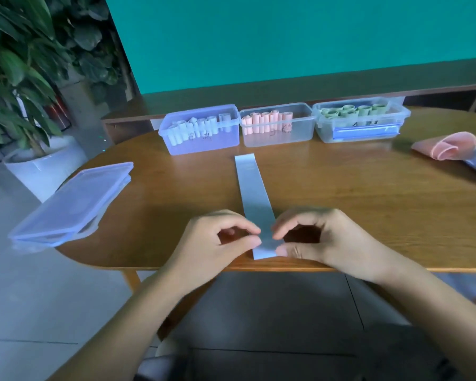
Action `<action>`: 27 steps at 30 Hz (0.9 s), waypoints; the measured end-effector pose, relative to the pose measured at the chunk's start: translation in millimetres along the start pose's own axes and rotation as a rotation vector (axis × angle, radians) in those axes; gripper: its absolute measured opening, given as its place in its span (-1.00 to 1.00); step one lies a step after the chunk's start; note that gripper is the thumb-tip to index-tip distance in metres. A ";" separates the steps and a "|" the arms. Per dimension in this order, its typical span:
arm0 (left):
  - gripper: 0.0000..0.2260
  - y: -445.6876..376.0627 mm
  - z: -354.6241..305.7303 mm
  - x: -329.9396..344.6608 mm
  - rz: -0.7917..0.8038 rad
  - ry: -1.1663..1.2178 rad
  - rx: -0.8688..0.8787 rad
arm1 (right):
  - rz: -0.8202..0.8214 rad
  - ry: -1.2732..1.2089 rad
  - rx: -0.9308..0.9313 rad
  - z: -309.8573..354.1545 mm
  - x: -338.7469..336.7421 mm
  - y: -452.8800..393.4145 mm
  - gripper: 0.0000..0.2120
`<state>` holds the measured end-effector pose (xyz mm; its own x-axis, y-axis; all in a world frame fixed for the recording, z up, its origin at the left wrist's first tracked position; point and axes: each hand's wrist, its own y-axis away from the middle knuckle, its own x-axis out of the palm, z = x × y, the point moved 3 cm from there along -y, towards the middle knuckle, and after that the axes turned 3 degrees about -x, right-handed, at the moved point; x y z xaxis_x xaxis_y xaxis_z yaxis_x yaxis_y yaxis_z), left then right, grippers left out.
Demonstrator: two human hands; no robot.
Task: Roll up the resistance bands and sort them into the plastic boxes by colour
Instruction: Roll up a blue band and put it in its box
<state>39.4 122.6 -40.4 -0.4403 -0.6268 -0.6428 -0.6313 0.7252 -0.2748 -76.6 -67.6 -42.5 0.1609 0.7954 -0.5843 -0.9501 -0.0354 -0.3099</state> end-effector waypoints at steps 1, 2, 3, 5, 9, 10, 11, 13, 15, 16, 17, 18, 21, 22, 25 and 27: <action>-0.89 6.7 -3.8 2.6 0.036 -0.036 0.059 | 0.022 -0.003 -0.006 0.6 -0.5 1.7 -0.82; -0.89 12.2 -6.1 5.2 0.060 -0.070 0.114 | 0.041 0.000 -0.014 0.7 -0.5 2.3 -0.82; -0.87 15.8 -6.5 7.1 0.070 -0.096 0.155 | 0.058 0.014 -0.025 0.4 -0.4 1.8 -0.82; -0.85 18.5 -4.2 8.9 0.051 -0.117 0.185 | 0.083 0.044 -0.038 0.3 1.0 0.7 -0.83; -0.80 17.8 -1.8 9.9 -0.014 -0.173 0.193 | 0.092 0.056 -0.027 -2.6 2.0 -0.9 -0.88; -0.78 17.9 -1.7 9.8 -0.027 -0.186 0.180 | 0.088 0.058 -0.022 -2.9 2.1 -1.0 -0.89; -0.76 17.9 -1.5 9.3 -0.041 -0.195 0.167 | 0.082 0.059 -0.016 -3.0 2.4 -1.2 -0.90; -0.74 17.3 -1.5 8.2 -0.073 -0.213 0.163 | 0.073 0.053 0.006 -3.3 3.4 -2.1 -0.90; -0.75 17.1 -2.4 8.0 -0.099 -0.227 0.167 | 0.069 0.053 0.033 -4.2 4.0 -3.3 -0.90; -0.74 17.2 -2.8 8.2 -0.110 -0.232 0.168 | 0.068 0.061 0.042 -4.5 4.0 -4.3 -0.91; -0.72 17.1 -3.6 8.7 -0.119 -0.240 0.163 | 0.063 0.071 0.050 -4.5 3.7 -5.3 -0.91; -0.70 16.7 -3.6 9.5 -0.127 -0.251 0.150 | 0.055 0.082 0.058 -4.6 3.3 -6.5 -0.91; -0.71 13.9 -1.5 11.8 -0.143 -0.273 0.080 | 0.046 0.092 0.105 -6.2 1.1 -11.1 -0.88; -0.74 12.6 -0.5 11.7 -0.142 -0.275 0.057 | 0.051 0.097 0.125 -7.0 0.3 -13.0 -0.87; -0.84 9.5 -0.2 8.8 -0.123 -0.232 0.010 | 0.060 0.104 0.160 -7.7 -2.0 -17.3 -0.87; -0.94 8.7 -3.5 7.9 -0.094 -0.166 0.026 | 0.057 0.084 0.163 -7.3 -2.7 -18.4 -0.88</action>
<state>28.2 123.0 -45.4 -0.2674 -0.6377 -0.7224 -0.6470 0.6744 -0.3558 -57.6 -73.5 -40.7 0.1205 0.7413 -0.6603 -0.9880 0.0248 -0.1524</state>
